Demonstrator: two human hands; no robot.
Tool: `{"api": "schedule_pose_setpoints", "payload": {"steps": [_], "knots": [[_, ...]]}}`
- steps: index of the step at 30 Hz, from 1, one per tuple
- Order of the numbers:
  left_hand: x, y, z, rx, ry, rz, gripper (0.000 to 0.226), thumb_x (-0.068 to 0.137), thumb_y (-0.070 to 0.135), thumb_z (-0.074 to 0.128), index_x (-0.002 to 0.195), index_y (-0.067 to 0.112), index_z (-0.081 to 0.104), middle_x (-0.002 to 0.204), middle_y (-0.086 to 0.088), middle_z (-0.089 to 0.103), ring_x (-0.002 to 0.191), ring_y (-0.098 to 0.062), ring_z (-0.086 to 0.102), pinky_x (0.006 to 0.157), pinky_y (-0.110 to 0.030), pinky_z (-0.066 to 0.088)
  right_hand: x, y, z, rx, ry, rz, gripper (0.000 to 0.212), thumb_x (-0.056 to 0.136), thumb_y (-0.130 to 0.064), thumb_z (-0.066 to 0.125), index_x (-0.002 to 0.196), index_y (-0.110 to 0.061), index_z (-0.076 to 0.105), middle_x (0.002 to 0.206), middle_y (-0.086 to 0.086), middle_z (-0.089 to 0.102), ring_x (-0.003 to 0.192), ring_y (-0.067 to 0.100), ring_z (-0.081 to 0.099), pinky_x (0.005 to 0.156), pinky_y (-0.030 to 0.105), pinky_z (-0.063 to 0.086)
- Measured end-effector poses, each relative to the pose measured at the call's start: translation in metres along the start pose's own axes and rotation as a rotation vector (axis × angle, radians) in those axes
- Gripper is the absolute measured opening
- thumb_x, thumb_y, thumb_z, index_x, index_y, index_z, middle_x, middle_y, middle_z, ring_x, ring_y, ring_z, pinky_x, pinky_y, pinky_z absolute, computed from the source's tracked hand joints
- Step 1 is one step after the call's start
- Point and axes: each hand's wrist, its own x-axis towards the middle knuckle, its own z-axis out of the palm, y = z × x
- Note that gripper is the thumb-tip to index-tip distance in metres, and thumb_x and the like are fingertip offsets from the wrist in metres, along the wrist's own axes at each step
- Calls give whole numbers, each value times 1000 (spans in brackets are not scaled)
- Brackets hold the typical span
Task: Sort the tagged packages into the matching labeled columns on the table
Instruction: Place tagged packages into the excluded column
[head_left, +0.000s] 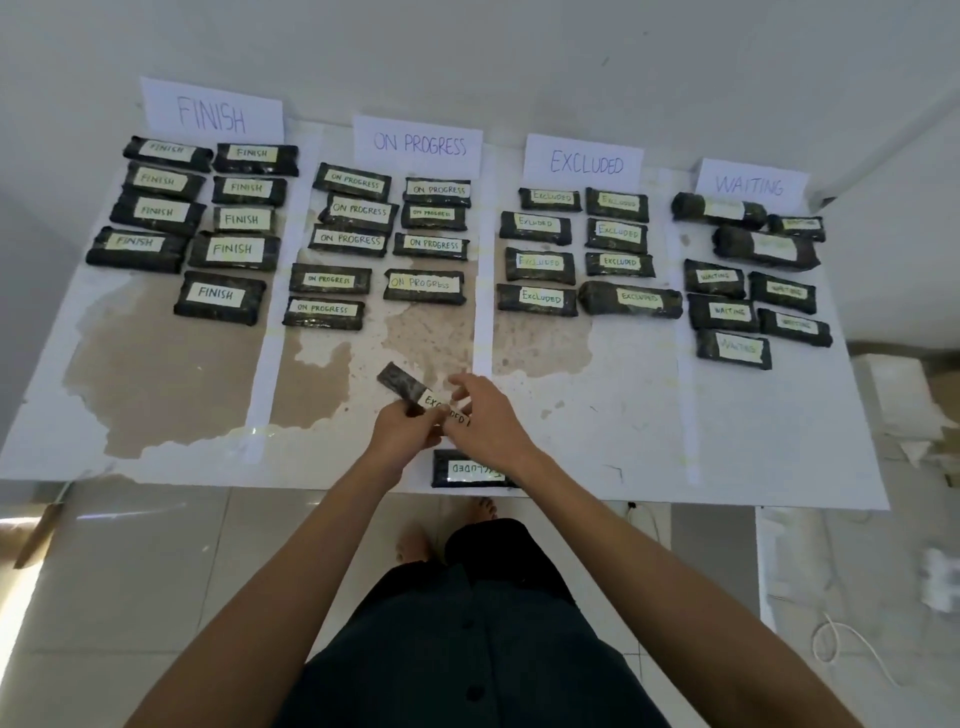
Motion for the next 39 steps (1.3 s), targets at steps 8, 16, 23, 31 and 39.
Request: {"api": "schedule_pose_setpoints", "payload": {"steps": [8,16,23,31,39], "knots": [[5,16,36,-118,-114,-11,27,92,15,57,115,2,59,108,-13,68,93,-23,68,81,-30,54,3,19,-37,-406,114,-168,43,79,-7,64,121,-9,57,115,11,58,102,31,53,87,43,45],[28,50,68,209,-103,95,40,90,17,58,129,7,51,97,0,63,96,-19,63,91,-34,50,40,61,-112,-559,168,-93,37,84,3,54,119,-8,58,113,12,59,99,32,52,82,42,45],[44,46,68,362,-33,135,35,90,19,58,124,14,55,113,-2,65,106,-20,59,95,-36,47,78,92,-137,-645,117,-46,44,80,10,51,120,-6,59,115,15,59,103,35,52,81,40,45],[39,22,58,525,-8,204,30,91,16,54,121,15,58,112,-2,64,94,-12,56,68,-13,41,88,96,-128,-656,128,-114,44,76,10,54,117,-3,60,108,19,59,102,38,52,80,40,40],[9,-12,29,1050,-205,441,57,81,28,67,133,20,47,127,0,55,117,-21,47,97,-33,41,58,84,-113,-581,199,-221,41,76,0,64,117,-6,60,112,15,58,98,33,54,80,42,46]]}}
